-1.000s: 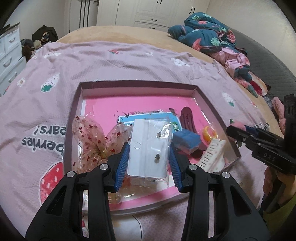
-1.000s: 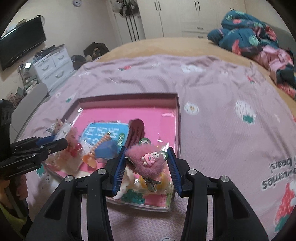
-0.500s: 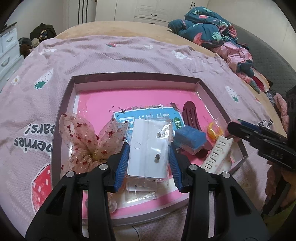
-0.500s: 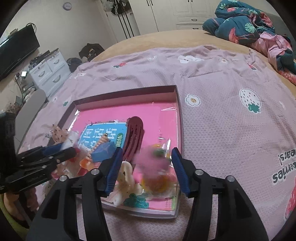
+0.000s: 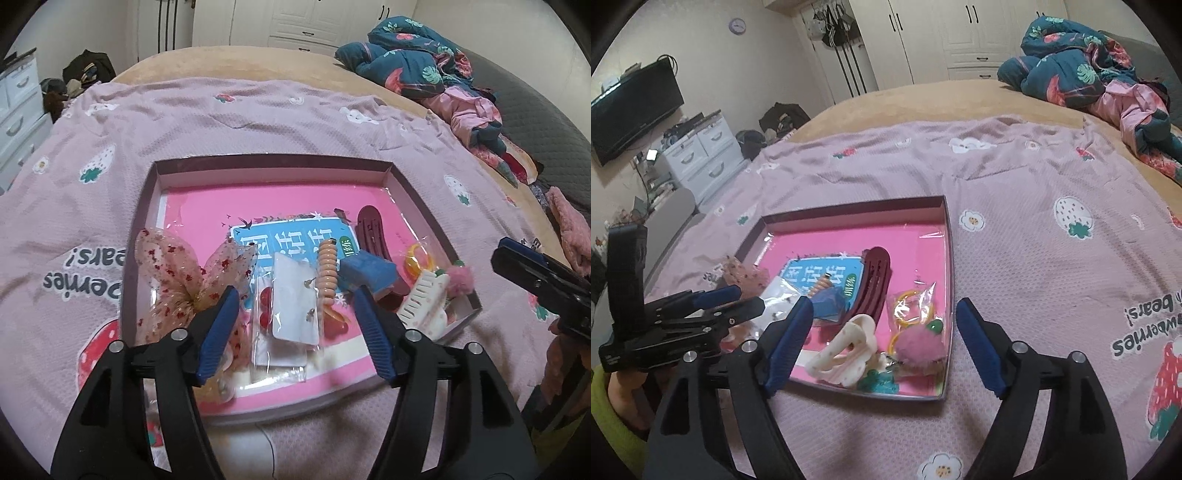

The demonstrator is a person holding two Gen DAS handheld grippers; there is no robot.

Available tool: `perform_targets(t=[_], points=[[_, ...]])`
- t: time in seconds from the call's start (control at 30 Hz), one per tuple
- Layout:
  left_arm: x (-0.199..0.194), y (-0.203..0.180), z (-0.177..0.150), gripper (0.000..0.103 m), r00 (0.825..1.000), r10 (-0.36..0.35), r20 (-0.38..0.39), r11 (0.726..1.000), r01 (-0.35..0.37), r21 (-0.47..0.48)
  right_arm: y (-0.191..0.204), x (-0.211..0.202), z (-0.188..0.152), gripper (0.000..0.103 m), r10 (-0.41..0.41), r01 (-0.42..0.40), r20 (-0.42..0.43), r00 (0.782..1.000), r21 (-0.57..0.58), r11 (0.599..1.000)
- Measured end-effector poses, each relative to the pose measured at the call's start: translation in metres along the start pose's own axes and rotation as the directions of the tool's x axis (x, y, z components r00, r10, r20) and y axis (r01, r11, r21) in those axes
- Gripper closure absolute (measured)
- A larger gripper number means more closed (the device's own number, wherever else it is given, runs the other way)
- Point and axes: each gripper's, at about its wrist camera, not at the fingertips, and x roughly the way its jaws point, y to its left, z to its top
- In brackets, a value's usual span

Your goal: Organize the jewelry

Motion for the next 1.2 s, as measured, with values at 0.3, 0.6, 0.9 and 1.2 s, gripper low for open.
perform_targets(t=[0.3,0.6,0.9,1.2], points=[[-0.047,-0.007,-0.003,0.029,0.998,0.015,0.054,1.000,-0.015,0.001,0.014,-0.045,-0.001,0.013,0.008,-0.006,0.078,0.997,-0.028,1.000],[-0.100,-0.012,-0.011,0.011,0.990,0.021,0.143,1.000,-0.021,-0.002,0.032,-0.082,-0.009,0.013,0.020,-0.010,0.130,0.991,-0.072,0.997],[-0.129,-0.013,-0.027,0.010,0.983,0.020,0.181,1.000,-0.018,-0.009,0.046,-0.104,-0.022,0.008,0.023,-0.007,0.152,0.988,-0.104,0.995],[-0.137,-0.009,-0.046,0.010,0.984,0.033,0.175,0.999,-0.032,-0.003,0.055,-0.114,-0.037,0.004,0.004,0.017,0.171,0.985,-0.126,0.992]])
